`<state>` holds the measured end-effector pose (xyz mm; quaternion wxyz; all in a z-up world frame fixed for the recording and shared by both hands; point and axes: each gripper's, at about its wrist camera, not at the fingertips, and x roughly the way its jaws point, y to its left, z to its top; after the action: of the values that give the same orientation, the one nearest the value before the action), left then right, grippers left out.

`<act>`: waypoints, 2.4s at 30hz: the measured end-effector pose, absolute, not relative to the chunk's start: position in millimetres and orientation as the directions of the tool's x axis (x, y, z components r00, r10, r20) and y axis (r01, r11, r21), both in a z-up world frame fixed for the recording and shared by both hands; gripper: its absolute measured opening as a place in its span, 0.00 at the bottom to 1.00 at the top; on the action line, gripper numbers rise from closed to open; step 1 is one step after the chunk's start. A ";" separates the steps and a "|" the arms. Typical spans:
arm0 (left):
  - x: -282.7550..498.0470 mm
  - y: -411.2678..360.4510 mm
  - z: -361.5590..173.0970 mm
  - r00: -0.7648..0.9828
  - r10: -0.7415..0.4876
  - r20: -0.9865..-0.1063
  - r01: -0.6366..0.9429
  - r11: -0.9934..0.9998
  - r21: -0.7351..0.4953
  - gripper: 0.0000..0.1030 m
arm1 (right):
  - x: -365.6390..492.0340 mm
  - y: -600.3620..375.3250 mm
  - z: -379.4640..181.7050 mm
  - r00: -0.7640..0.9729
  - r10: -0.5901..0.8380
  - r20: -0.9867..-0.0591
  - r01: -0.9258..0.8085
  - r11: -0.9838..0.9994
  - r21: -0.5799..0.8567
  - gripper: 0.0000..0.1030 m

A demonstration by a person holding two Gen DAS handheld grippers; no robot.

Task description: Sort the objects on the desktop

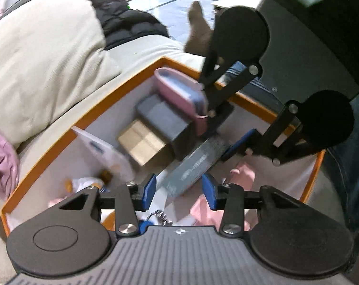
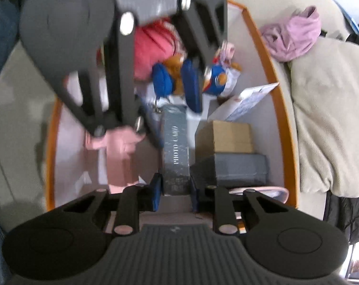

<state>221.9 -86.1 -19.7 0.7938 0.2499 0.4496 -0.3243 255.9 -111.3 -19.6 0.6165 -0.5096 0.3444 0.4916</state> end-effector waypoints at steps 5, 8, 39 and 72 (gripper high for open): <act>230.4 -67.1 -23.1 0.352 -0.290 -0.890 0.674 0.738 0.026 0.47 | 264.1 -110.4 -27.4 0.310 0.194 -0.931 -0.950 0.025 -0.311 0.25; 234.6 -60.1 -29.2 0.349 -0.305 -0.886 0.620 0.784 -0.025 0.41 | 262.6 -111.7 -21.9 0.334 0.196 -0.922 -0.942 0.038 -0.333 0.25; 193.6 -8.8 -1.7 0.471 -0.314 -0.825 0.378 0.916 -0.133 0.29 | 253.0 -90.0 -27.2 0.072 0.383 -0.921 -0.995 0.093 -0.040 0.26; 160.7 2.6 13.7 0.495 -0.375 -0.784 0.342 0.913 -0.220 0.29 | 238.3 -86.6 9.0 -0.045 0.269 -0.962 -0.999 -0.033 0.037 0.12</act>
<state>160.7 2.6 13.7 0.8643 -0.0176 0.4578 -0.2074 238.3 -86.6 9.0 0.5459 -0.4238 0.4305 0.5806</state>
